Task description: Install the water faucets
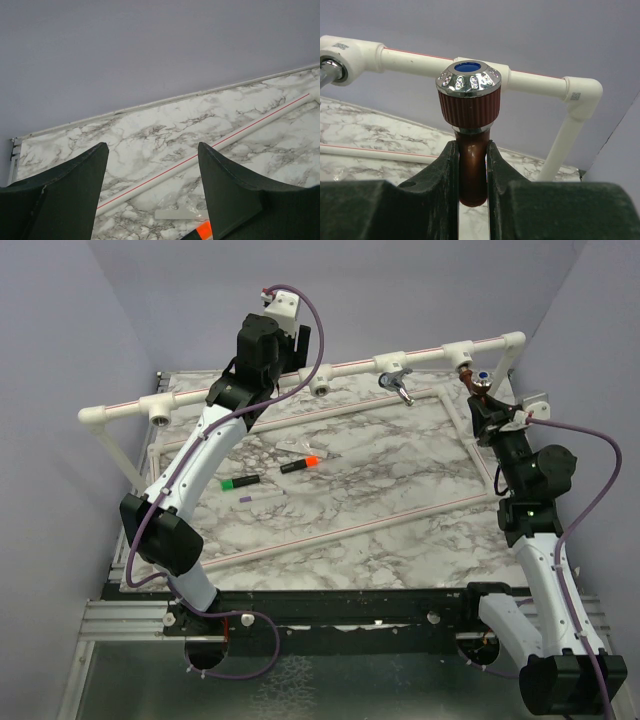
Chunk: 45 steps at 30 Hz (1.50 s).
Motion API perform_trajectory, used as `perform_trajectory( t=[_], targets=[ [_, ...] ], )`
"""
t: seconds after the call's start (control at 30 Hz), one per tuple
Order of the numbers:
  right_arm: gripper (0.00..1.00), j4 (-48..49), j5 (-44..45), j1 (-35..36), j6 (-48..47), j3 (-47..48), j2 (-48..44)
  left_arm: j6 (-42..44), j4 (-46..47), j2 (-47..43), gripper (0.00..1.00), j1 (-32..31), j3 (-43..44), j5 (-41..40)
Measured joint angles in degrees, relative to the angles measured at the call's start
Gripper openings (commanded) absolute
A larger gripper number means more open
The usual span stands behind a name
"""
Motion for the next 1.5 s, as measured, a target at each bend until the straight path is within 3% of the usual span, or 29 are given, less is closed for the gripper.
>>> perform_trajectory(
  t=[1.5],
  targets=[
    [0.00,5.55,-2.25,-1.14,-0.90,-1.25,2.56,0.33,0.02,0.00,0.75,0.00,0.00,-0.42]
  ],
)
